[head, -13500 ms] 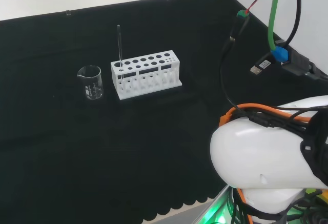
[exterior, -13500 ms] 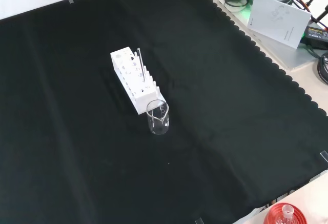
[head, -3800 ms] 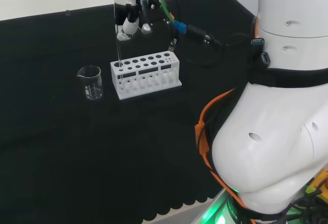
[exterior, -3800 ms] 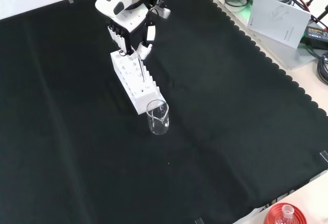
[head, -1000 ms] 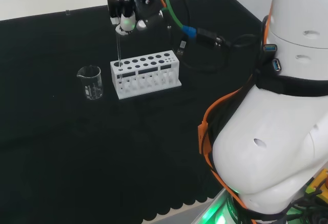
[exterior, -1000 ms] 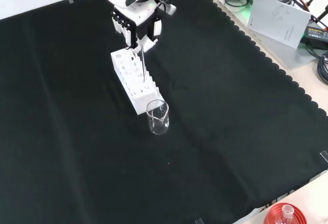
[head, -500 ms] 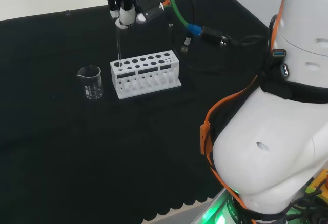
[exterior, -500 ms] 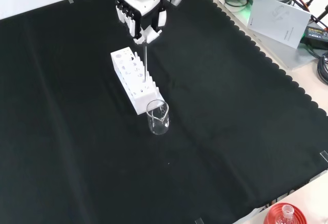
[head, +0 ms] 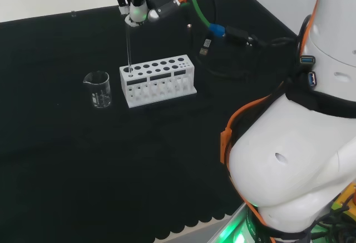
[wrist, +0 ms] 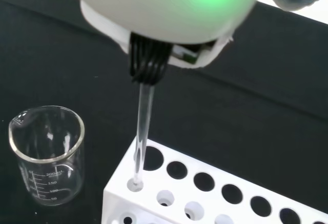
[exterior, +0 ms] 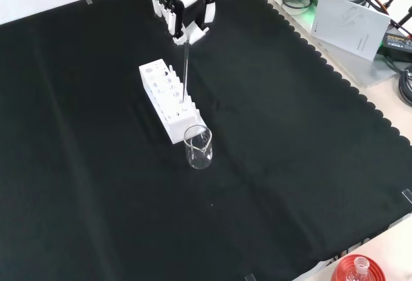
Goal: Take the glass rod from the white test tube rack.
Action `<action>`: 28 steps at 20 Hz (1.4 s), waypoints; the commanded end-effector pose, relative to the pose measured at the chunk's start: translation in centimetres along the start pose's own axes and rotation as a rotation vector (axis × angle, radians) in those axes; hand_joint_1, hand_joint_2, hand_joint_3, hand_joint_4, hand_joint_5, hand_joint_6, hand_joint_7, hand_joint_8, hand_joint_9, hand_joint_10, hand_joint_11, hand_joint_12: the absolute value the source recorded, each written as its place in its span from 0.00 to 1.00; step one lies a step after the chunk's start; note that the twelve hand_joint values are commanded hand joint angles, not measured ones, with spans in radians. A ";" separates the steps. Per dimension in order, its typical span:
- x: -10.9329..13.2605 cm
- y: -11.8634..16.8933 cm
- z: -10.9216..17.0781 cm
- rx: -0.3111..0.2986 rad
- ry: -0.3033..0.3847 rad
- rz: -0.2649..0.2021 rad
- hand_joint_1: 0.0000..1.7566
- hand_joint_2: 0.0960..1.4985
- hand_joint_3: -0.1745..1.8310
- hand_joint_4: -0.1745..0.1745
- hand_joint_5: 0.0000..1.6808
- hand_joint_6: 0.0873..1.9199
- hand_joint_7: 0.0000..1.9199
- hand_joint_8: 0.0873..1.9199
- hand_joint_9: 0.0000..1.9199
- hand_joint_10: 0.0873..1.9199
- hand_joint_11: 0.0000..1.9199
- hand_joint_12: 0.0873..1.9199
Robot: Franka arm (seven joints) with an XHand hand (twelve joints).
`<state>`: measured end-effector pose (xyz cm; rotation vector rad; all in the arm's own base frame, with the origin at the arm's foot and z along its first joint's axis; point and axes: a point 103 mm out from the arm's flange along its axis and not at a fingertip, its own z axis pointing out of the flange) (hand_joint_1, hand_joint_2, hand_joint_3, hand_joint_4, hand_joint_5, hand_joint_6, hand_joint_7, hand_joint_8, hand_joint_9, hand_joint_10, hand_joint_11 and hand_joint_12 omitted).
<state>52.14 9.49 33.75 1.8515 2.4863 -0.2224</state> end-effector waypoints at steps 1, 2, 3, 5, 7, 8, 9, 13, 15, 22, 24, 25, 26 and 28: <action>1.2 -2.9 -3.4 -0.027 -0.035 0.019 0.77 0.24 0.55 0.00 0.80 0.25 0.85 0.10 0.90 0.08 0.81 0.28; 1.3 -3.1 -3.8 -0.032 -0.037 0.017 0.77 0.24 0.55 0.00 0.80 0.25 0.85 0.10 0.90 0.08 0.81 0.28; 1.5 -3.4 -4.2 -0.037 -0.038 0.016 0.77 0.24 0.55 0.00 0.80 0.25 0.85 0.10 0.90 0.08 0.81 0.28; 1.8 -3.9 -5.0 -0.049 -0.037 0.015 0.77 0.24 0.56 0.00 0.80 0.25 0.85 0.10 0.90 0.08 0.81 0.28; 2.0 -4.4 -5.6 -0.061 -0.037 0.011 0.77 0.24 0.56 0.00 0.80 0.25 0.85 0.10 0.90 0.08 0.81 0.28; 2.1 -4.7 -5.9 -0.066 -0.038 0.010 0.77 0.24 0.56 0.00 0.80 0.25 0.85 0.10 0.90 0.08 0.81 0.28; 2.3 -4.9 -6.1 -0.069 -0.037 0.010 0.77 0.24 0.56 0.00 0.80 0.25 0.85 0.10 0.90 0.08 0.81 0.28; 2.5 -5.4 -6.1 -0.083 -0.021 0.007 0.77 0.24 0.56 0.00 0.80 0.25 0.85 0.09 0.90 0.08 0.81 0.28; 2.9 -5.8 -6.3 -0.087 -0.024 0.005 0.77 0.24 0.56 0.00 0.80 0.25 0.85 0.09 0.90 0.08 0.81 0.28; 3.4 -6.0 -6.5 -0.096 -0.032 0.002 0.77 0.24 0.56 0.00 0.80 0.25 0.85 0.09 0.90 0.07 0.81 0.28; 3.8 -6.2 -6.5 -0.085 -0.050 0.008 0.77 0.24 0.56 0.00 0.80 0.25 0.85 0.09 0.90 0.07 0.81 0.28; 4.0 -6.3 -6.6 -0.078 -0.055 0.012 0.77 0.24 0.56 0.00 0.80 0.25 0.85 0.09 0.90 0.07 0.81 0.28; 4.0 -6.3 -6.5 -0.080 -0.042 0.010 0.77 0.24 0.56 0.00 0.80 0.25 0.85 0.09 0.90 0.07 0.81 0.28; 4.0 -6.3 -6.5 -0.083 -0.037 0.008 0.77 0.24 0.56 0.00 0.81 0.25 0.85 0.09 0.90 0.07 0.81 0.28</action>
